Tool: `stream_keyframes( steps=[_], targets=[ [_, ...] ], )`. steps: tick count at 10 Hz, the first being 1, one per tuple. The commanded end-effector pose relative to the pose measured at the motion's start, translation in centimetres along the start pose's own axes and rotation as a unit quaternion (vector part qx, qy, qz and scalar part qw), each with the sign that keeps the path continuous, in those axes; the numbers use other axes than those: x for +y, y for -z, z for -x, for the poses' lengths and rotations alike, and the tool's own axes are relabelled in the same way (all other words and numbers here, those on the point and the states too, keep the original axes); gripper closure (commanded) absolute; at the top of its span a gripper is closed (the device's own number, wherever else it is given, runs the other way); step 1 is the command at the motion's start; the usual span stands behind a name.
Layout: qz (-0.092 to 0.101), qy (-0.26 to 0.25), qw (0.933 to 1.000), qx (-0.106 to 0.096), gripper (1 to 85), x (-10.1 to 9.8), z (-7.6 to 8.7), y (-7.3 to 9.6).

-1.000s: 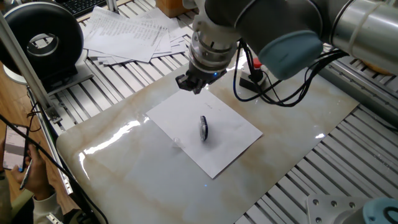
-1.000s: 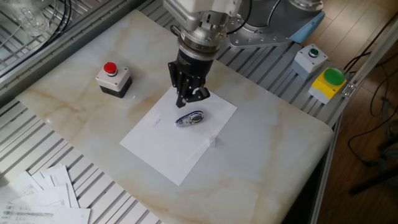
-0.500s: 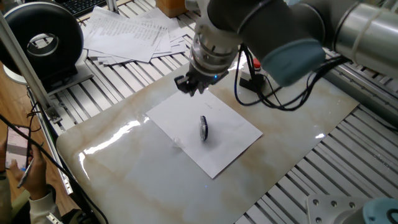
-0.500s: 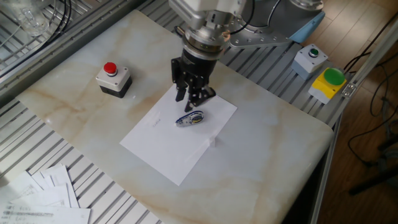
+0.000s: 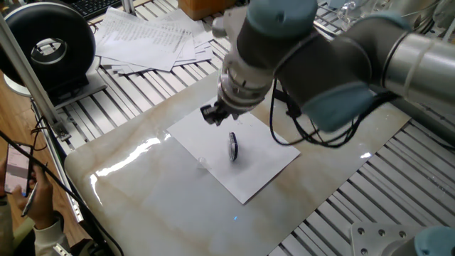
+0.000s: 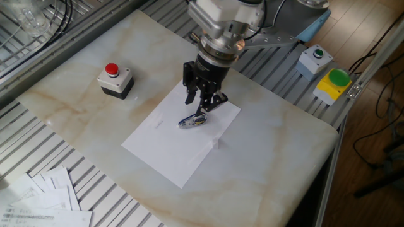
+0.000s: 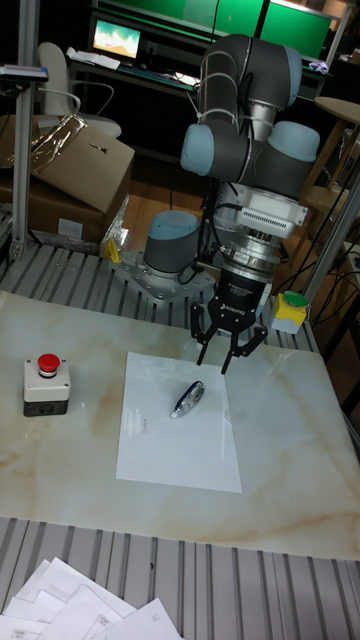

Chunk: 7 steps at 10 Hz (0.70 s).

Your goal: Use the correction tape on paper

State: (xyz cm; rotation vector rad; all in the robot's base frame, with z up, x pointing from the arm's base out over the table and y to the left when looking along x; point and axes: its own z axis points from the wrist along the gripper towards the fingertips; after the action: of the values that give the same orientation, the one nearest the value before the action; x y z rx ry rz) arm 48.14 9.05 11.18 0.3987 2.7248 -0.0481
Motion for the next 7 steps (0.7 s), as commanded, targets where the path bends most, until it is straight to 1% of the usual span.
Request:
stream_keyframes(
  steps=[1, 2, 4, 5, 6, 7],
  targets=[
    [0.002, -0.005, 0.9999, -0.012, 42.0, -0.4, -0.8, -1.0],
    [0.003, -0.004, 0.9998, -0.020, 41.0, -0.6, -0.8, -1.4],
    [-0.009, -0.006, 0.9997, -0.023, 41.0, -1.0, -1.1, -1.7],
    [-0.015, -0.007, 0.9996, -0.021, 41.0, -1.6, -1.4, -1.9],
    [-0.017, -0.015, 0.9995, -0.021, 41.0, -1.9, -1.7, -2.3],
    [-0.020, -0.025, 0.9991, -0.028, 41.0, -2.2, -1.8, -2.8]
  ],
)
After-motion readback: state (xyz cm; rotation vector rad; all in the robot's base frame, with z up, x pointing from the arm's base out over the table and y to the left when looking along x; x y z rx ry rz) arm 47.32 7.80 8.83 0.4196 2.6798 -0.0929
